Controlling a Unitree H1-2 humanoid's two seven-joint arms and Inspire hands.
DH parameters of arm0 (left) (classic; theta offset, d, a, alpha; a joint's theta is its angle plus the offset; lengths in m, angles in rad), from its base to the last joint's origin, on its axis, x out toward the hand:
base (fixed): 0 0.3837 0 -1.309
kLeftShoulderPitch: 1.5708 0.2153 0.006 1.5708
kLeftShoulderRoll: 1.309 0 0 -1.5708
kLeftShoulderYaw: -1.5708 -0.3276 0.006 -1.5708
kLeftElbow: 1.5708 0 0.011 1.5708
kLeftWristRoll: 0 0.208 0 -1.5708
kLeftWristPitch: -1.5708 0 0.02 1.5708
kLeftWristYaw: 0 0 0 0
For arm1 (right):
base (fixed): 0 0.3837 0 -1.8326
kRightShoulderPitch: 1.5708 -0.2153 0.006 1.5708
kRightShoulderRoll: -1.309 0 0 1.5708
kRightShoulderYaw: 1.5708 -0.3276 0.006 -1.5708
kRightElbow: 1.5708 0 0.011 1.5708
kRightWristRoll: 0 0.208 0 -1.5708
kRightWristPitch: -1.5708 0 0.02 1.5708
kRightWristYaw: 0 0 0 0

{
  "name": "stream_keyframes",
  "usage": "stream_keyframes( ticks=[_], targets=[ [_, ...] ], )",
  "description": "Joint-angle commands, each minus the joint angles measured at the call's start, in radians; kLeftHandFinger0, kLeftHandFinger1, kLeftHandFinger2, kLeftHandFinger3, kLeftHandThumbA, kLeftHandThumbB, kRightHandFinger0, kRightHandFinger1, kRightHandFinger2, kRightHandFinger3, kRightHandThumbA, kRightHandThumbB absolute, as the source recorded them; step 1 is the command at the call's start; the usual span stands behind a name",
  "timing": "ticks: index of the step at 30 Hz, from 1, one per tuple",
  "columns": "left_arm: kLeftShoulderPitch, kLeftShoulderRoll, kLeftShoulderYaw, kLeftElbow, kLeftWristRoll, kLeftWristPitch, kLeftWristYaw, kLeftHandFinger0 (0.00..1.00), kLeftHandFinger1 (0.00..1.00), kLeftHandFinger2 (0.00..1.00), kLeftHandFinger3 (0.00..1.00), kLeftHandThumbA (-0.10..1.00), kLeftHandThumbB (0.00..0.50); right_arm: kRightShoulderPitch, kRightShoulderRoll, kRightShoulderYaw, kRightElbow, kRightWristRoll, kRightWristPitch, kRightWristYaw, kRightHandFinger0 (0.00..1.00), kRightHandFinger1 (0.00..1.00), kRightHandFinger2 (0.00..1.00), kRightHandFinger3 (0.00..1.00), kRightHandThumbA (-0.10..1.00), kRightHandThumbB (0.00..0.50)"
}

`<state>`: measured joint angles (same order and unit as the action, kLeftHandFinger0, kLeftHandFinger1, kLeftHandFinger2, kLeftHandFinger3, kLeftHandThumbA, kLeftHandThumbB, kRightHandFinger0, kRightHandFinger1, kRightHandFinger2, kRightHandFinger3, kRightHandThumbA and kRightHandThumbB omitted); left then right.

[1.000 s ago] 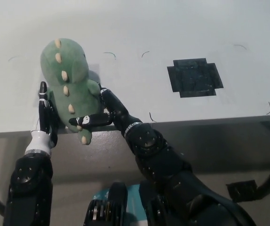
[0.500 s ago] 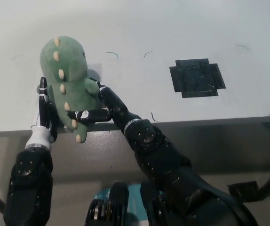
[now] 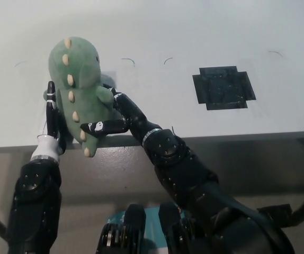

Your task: Use both hands to pick up a dinasour on the right side and move it to the left side

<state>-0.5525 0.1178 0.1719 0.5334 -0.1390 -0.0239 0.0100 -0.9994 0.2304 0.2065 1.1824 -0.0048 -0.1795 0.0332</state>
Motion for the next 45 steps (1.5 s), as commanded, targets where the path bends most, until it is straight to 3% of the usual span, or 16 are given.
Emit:
stream_keyframes(
  ticks=[1,2,4,7,9,11,12,22,25,28,30,33,37,42,44,45],
  targets=[
    [-0.037,0.005,0.005,-0.025,-0.026,0.022,-0.016,1.0,1.0,1.0,1.0,1.0,0.398,-0.045,0.013,-0.028,-0.078,0.017,-0.024,0.062,1.0,1.0,1.0,1.0,1.0,0.166],
    [-0.037,0.005,0.005,-0.025,-0.027,0.022,-0.016,1.0,1.0,1.0,1.0,1.0,0.402,-0.044,0.013,-0.032,-0.083,0.013,-0.021,0.063,1.0,1.0,1.0,1.0,1.0,0.167],
    [-0.029,0.042,0.015,-0.048,-0.031,0.029,-0.031,1.0,1.0,1.0,1.0,1.0,0.458,-0.03,-0.01,-0.051,-0.143,0.029,-0.009,0.079,1.0,1.0,1.0,1.0,1.0,0.265],
    [-0.013,0.065,0.024,-0.086,-0.052,0.042,-0.047,1.0,1.0,1.0,1.0,1.0,0.433,-0.016,-0.037,-0.062,-0.16,0.025,-0.056,0.087,1.0,1.0,1.0,1.0,1.0,0.243],
    [-0.004,0.08,0.04,-0.102,-0.076,0.05,-0.06,1.0,1.0,1.0,1.0,1.0,0.436,-0.007,-0.054,-0.057,-0.196,-0.004,-0.026,0.059,1.0,1.0,1.0,1.0,1.0,0.241],
    [0.01,0.1,0.05,-0.119,-0.091,0.055,-0.077,1.0,1.0,1.0,1.0,1.0,0.418,0.011,-0.077,-0.058,-0.236,-0.009,-0.022,0.067,1.0,1.0,1.0,1.0,1.0,0.188],
    [0.017,0.109,0.054,-0.128,-0.095,0.06,-0.084,1.0,1.0,1.0,1.0,1.0,0.424,0.017,-0.084,-0.068,-0.239,0.009,-0.049,0.088,1.0,1.0,1.0,1.0,1.0,0.124],
    [0.05,0.171,0.063,-0.156,-0.089,0.034,-0.105,1.0,1.0,1.0,1.0,1.0,0.406,0.1,-0.106,-0.093,-0.387,0.029,0.045,0.111,1.0,1.0,1.0,1.0,1.0,0.152],
    [0.065,0.192,0.061,-0.169,-0.079,0.029,-0.114,1.0,1.0,1.0,1.0,1.0,0.406,0.115,-0.107,-0.097,-0.426,0.021,0.078,0.099,1.0,1.0,1.0,1.0,1.0,0.201],
    [0.093,0.211,0.064,-0.213,-0.091,0.042,-0.135,1.0,1.0,1.0,1.0,1.0,0.388,0.138,-0.132,-0.105,-0.452,0.029,0.048,0.127,1.0,1.0,1.0,1.0,1.0,0.2],
    [0.109,0.206,0.066,-0.234,-0.096,0.039,-0.136,1.0,1.0,1.0,1.0,1.0,0.403,0.17,-0.164,-0.111,-0.508,0.039,0.051,0.153,1.0,1.0,1.0,1.0,1.0,0.181],
    [0.149,0.209,0.077,-0.295,-0.105,0.037,-0.139,1.0,1.0,1.0,1.0,1.0,0.379,0.219,-0.204,-0.148,-0.61,0.076,0.088,0.168,1.0,1.0,1.0,1.0,1.0,0.236],
    [0.23,0.177,0.054,-0.414,-0.065,0.038,-0.117,1.0,1.0,1.0,1.0,1.0,0.35,0.307,-0.261,-0.17,-0.763,0.106,0.123,0.201,1.0,1.0,1.0,1.0,1.0,0.183],
    [0.31,0.132,0.029,-0.53,-0.027,0.048,-0.085,1.0,1.0,1.0,1.0,1.0,0.387,0.4,-0.312,-0.188,-0.912,0.152,0.172,0.225,1.0,1.0,1.0,1.0,1.0,0.144],
    [0.329,0.115,0.031,-0.557,-0.032,0.043,-0.081,1.0,1.0,1.0,1.0,1.0,0.385,0.429,-0.324,-0.185,-0.943,0.133,0.142,0.213,1.0,1.0,1.0,1.0,1.0,0.109],
    [0.359,0.099,0.027,-0.585,-0.019,0.02,-0.078,1.0,1.0,1.0,1.0,1.0,0.408,0.468,-0.34,-0.19,-0.962,0.129,0.091,0.215,1.0,1.0,1.0,1.0,1.0,0.085]
  ],
)
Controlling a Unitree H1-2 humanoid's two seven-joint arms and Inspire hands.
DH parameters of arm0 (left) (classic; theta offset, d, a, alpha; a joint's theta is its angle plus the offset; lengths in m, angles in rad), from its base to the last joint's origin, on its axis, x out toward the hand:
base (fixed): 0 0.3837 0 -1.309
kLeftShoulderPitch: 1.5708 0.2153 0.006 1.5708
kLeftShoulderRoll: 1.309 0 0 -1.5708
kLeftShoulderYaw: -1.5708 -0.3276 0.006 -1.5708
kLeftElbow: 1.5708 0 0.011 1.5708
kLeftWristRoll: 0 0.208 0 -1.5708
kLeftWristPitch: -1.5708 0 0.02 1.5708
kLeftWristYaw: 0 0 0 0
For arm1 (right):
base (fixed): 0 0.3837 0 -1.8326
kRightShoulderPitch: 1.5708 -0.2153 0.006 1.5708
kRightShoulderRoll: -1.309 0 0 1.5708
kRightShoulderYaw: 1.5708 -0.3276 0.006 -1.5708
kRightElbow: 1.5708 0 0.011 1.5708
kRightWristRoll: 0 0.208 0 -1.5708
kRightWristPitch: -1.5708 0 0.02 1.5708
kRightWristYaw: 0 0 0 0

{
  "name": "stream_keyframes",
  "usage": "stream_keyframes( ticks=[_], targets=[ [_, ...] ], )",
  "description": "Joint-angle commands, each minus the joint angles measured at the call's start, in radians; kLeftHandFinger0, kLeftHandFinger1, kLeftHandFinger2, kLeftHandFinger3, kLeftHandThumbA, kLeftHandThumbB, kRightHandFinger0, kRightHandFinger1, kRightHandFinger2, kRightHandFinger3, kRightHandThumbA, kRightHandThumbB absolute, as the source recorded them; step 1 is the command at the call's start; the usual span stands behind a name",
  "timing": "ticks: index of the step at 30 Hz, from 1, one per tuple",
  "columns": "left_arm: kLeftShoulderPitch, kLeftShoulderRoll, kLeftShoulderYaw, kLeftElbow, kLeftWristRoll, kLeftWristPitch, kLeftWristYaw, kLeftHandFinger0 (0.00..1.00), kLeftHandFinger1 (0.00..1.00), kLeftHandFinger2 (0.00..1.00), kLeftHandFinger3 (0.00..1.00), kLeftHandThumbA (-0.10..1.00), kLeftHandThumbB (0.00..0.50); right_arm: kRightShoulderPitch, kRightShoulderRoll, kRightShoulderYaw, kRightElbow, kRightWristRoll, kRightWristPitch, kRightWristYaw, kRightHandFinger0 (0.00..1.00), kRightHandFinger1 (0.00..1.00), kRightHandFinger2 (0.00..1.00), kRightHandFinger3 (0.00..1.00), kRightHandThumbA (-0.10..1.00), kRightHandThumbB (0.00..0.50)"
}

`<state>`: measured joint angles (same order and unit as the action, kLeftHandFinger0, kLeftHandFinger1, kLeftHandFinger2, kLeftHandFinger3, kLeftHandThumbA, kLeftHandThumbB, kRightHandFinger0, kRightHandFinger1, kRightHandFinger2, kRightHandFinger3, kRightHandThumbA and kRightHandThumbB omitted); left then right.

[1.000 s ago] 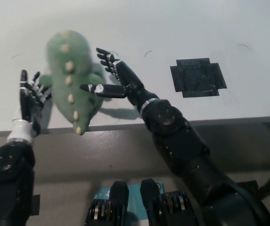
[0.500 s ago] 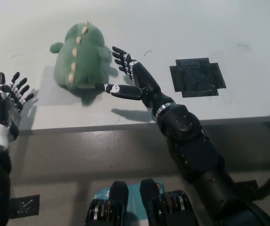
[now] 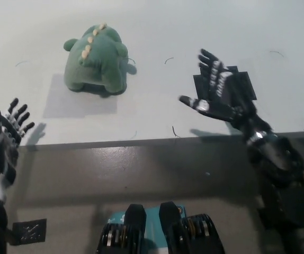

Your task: Use both hands to pick up a dinasour on the right side and move it to the left side

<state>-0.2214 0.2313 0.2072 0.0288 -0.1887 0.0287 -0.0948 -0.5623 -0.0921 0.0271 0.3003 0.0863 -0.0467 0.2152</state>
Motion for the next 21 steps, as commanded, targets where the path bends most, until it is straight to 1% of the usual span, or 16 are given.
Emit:
stream_keyframes(
  ticks=[1,2,4,5,6,7,9,10,12,14,15,16,17,19,20,21],
  targets=[
    [0.043,-0.019,-0.011,-0.092,0.034,-0.048,0.021,1.0,1.0,1.0,1.0,1.0,0.406,0.055,-0.025,-0.018,-0.098,0.053,-0.047,0.039,1.0,1.0,1.0,1.0,1.0,0.106],
    [0.051,-0.025,-0.01,-0.091,0.034,-0.065,0.017,1.0,1.0,1.0,1.0,1.0,0.394,0.073,-0.033,-0.022,-0.114,0.057,-0.048,0.04,1.0,1.0,1.0,1.0,1.0,0.13],
    [0.062,-0.034,-0.009,-0.094,0.032,-0.083,0.014,1.0,1.0,1.0,1.0,1.0,0.383,0.1,-0.049,-0.026,-0.134,0.06,-0.056,0.041,1.0,1.0,1.0,1.0,1.0,0.121],
    [0.076,-0.041,-0.013,-0.099,0.031,-0.101,0.008,1.0,1.0,1.0,1.0,1.0,0.366,0.132,-0.071,-0.037,-0.148,0.059,-0.083,0.042,1.0,1.0,1.0,1.0,1.0,0.133],
    [0.1,-0.052,-0.008,-0.115,0.025,-0.105,0.012,1.0,1.0,1.0,1.0,1.0,0.366,0.14,-0.08,-0.038,-0.145,0.065,-0.089,0.052,1.0,1.0,1.0,1.0,1.0,0.127],
    [0.11,-0.056,-0.009,-0.122,0.022,-0.109,0.01,1.0,1.0,1.0,1.0,1.0,0.358,0.15,-0.088,-0.04,-0.153,0.071,-0.086,0.057,1.0,1.0,1.0,1.0,1.0,0.136],
    [0.121,-0.064,-0.013,-0.128,0.022,-0.121,0.009,1.0,1.0,1.0,1.0,1.0,0.368,0.159,-0.102,-0.042,-0.143,0.074,-0.111,0.065,1.0,1.0,1.0,1.0,1.0,0.125],
    [0.125,-0.07,-0.017,-0.13,0.025,-0.126,0.01,1.0,1.0,1.0,1.0,1.0,0.373,0.165,-0.106,-0.043,-0.141,0.079,-0.115,0.068,1.0,1.0,1.0,1.0,1.0,0.107],
    [0.135,-0.081,-0.028,-0.133,0.029,-0.132,0.007,1.0,1.0,1.0,1.0,1.0,0.357,0.183,-0.113,-0.041,-0.157,0.076,-0.112,0.065,1.0,1.0,1.0,1.0,1.0,0.119],
    [0.135,-0.092,-0.035,-0.123,0.033,-0.15,0.008,1.0,1.0,1.0,1.0,1.0,0.366,0.193,-0.117,-0.046,-0.162,0.081,-0.115,0.063,1.0,1.0,1.0,1.0,1.0,0.161],
    [0.138,-0.096,-0.039,-0.116,0.037,-0.163,0.008,1.0,1.0,1.0,1.0,1.0,0.388,0.205,-0.122,-0.046,-0.168,0.076,-0.12,0.063,1.0,1.0,1.0,1.0,1.0,0.161],
    [0.147,-0.102,-0.049,-0.102,0.052,-0.192,0.007,1.0,1.0,1.0,1.0,1.0,0.392,0.234,-0.134,-0.047,-0.184,0.071,-0.129,0.066,1.0,1.0,1.0,1.0,1.0,0.167],
    [0.147,-0.097,-0.044,-0.101,0.054,-0.197,0.009,1.0,1.0,1.0,1.0,1.0,0.392,0.226,-0.131,-0.042,-0.176,0.071,-0.132,0.068,1.0,1.0,1.0,1.0,1.0,0.168],
    [0.156,-0.102,-0.057,-0.089,0.071,-0.225,0.006,1.0,1.0,1.0,1.0,1.0,0.377,0.261,-0.147,-0.047,-0.19,0.072,-0.153,0.074,1.0,1.0,1.0,1.0,1.0,0.177],
    [0.162,-0.106,-0.059,-0.086,0.078,-0.232,0.009,1.0,1.0,1.0,1.0,1.0,0.391,0.277,-0.153,-0.049,-0.198,0.071,-0.156,0.076,1.0,1.0,1.0,1.0,1.0,0.179],
    [0.164,-0.11,-0.063,-0.076,0.081,-0.248,0.008,1.0,1.0,1.0,1.0,1.0,0.391,0.294,-0.161,-0.054,-0.205,0.083,-0.156,0.082,1.0,1.0,1.0,1.0,1.0,0.182]
  ],
)
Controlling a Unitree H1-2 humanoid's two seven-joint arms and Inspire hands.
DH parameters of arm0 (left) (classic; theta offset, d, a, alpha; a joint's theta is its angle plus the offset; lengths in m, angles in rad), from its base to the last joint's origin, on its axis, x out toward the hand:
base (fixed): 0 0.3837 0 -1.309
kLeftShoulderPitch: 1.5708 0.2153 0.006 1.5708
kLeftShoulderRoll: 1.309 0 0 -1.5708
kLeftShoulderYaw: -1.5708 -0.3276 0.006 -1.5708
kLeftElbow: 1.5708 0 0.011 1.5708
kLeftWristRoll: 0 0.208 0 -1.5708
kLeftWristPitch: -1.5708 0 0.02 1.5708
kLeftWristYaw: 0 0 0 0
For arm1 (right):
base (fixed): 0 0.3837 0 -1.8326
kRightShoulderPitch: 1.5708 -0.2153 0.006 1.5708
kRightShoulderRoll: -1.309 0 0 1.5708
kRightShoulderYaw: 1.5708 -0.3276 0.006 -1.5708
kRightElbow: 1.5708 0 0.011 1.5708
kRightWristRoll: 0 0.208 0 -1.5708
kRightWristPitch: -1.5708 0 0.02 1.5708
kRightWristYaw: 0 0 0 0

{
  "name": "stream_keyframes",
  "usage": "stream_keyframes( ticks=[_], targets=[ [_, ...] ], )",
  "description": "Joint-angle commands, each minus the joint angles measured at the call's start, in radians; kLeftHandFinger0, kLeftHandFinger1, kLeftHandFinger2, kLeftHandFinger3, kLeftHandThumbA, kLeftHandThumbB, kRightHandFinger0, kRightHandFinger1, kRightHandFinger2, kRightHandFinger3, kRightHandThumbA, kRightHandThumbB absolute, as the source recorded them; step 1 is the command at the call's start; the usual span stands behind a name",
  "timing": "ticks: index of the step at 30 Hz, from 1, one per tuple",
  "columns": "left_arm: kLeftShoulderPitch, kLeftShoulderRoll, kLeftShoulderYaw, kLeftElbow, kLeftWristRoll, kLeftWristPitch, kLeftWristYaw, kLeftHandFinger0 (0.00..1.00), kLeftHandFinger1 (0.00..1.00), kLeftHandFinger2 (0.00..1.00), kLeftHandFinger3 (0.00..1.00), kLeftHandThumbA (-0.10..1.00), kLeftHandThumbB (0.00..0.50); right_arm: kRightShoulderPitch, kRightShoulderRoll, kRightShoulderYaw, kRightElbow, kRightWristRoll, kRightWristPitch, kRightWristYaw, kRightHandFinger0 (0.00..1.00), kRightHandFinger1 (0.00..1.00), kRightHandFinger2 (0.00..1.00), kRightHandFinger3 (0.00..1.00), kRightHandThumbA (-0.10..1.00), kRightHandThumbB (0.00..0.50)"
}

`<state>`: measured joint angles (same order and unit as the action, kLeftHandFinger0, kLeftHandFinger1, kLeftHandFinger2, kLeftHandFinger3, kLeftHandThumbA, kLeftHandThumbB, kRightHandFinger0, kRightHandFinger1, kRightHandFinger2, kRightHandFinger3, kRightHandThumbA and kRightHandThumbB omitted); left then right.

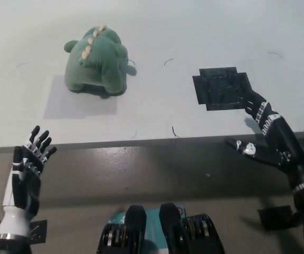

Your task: Use both hands to pick up a dinasour on the right side and move it to the left side

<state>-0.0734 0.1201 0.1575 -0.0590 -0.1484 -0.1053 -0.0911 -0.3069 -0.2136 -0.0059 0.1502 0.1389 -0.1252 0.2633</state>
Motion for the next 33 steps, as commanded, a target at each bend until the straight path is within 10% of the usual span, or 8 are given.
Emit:
stream_keyframes(
  ticks=[1,13,33],
  targets=[
    [0.019,-0.004,-0.017,0.014,0.04,-0.117,0.003,1.0,1.0,1.0,1.0,1.0,0.405,0.053,-0.048,-0.024,-0.062,0.033,-0.082,0.036,1.0,1.0,1.0,1.0,1.0,0.173],
    [0.057,-0.065,-0.064,0.101,0.042,-0.208,0.007,1.0,1.0,1.0,1.0,1.0,0.408,0.202,-0.139,-0.084,-0.117,0.077,-0.134,0.063,1.0,1.0,1.0,1.0,1.0,0.117],
    [-0.008,-0.058,-0.011,0.169,0.009,-0.255,0.024,1.0,1.0,1.0,1.0,1.0,0.34,0.171,-0.142,-0.125,-0.128,0.087,-0.102,0.041,1.0,1.0,1.0,1.0,1.0,0.187]
  ],
)
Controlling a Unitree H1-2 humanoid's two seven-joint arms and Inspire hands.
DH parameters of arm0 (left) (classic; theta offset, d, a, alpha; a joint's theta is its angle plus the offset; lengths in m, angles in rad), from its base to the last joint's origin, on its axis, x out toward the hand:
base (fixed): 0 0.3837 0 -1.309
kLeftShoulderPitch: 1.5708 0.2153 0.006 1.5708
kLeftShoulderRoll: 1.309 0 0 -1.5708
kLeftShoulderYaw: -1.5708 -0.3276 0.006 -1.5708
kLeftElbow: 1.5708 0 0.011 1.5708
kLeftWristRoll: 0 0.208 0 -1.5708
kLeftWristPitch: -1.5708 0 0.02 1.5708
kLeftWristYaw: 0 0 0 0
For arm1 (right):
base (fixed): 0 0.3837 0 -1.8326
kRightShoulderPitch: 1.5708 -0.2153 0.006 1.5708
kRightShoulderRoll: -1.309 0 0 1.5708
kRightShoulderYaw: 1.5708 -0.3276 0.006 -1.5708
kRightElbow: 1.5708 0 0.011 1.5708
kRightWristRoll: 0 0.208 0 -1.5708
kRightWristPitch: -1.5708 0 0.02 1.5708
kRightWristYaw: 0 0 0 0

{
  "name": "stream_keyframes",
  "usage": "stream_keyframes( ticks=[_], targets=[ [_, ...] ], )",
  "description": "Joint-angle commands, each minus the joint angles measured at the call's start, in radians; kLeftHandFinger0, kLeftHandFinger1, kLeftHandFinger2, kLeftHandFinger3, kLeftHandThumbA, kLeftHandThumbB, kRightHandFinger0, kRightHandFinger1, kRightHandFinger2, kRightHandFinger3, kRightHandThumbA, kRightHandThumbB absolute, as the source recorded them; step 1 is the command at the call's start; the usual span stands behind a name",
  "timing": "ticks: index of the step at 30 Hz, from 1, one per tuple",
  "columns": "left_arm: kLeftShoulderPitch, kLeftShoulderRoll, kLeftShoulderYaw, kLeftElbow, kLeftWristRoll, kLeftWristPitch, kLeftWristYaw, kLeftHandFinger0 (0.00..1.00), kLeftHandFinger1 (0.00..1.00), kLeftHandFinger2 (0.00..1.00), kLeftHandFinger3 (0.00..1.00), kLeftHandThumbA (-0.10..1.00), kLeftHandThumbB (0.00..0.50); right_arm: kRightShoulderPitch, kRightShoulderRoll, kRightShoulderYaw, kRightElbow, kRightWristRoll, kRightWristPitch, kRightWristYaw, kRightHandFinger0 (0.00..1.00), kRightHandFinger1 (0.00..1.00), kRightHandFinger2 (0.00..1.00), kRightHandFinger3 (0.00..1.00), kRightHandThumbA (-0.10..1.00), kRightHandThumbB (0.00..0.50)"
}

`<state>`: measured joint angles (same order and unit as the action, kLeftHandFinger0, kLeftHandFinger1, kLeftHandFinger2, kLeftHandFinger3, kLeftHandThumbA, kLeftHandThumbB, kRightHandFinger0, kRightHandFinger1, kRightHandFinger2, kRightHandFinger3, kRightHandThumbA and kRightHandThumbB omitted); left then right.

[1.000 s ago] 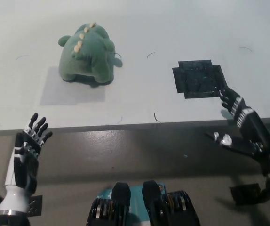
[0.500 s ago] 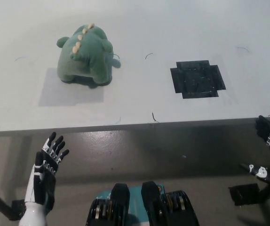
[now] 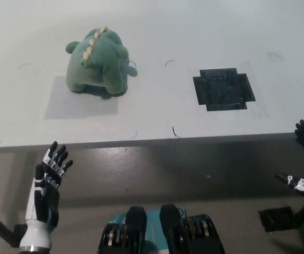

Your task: Use both hands to pick up a dinasour on the right side and move it to the left side

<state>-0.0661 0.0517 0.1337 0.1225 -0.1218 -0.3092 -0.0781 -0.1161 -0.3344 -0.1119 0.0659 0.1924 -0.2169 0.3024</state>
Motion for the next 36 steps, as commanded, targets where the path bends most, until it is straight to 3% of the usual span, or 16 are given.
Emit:
stream_keyframes(
  ticks=[1,13,25,36],
  targets=[
    [-0.014,0.01,0.013,-0.013,-0.018,-0.051,0.01,1.0,1.0,1.0,1.0,1.0,0.329,-0.019,-0.022,-0.019,-0.041,0.032,-0.016,0.003,1.0,1.0,1.0,1.0,1.0,0.181],
    [-0.026,0.01,0.012,-0.017,-0.021,-0.032,0.008,1.0,1.0,1.0,1.0,1.0,0.346,-0.022,-0.007,-0.015,-0.04,0.01,-0.026,-0.008,1.0,1.0,1.0,1.0,1.0,0.19],
    [-0.016,0.017,0.016,-0.029,-0.025,-0.019,0.006,1.0,1.0,1.0,1.0,1.0,0.316,-0.016,-0.004,-0.017,-0.029,0.018,-0.036,-0.004,1.0,1.0,1.0,1.0,1.0,0.171],
    [0.006,0.021,0.009,-0.037,-0.016,-0.017,0.002,1.0,1.0,1.0,1.0,1.0,0.311,0.02,0.002,-0.022,-0.05,0.032,-0.015,-0.007,1.0,1.0,1.0,1.0,1.0,0.189]
  ],
)
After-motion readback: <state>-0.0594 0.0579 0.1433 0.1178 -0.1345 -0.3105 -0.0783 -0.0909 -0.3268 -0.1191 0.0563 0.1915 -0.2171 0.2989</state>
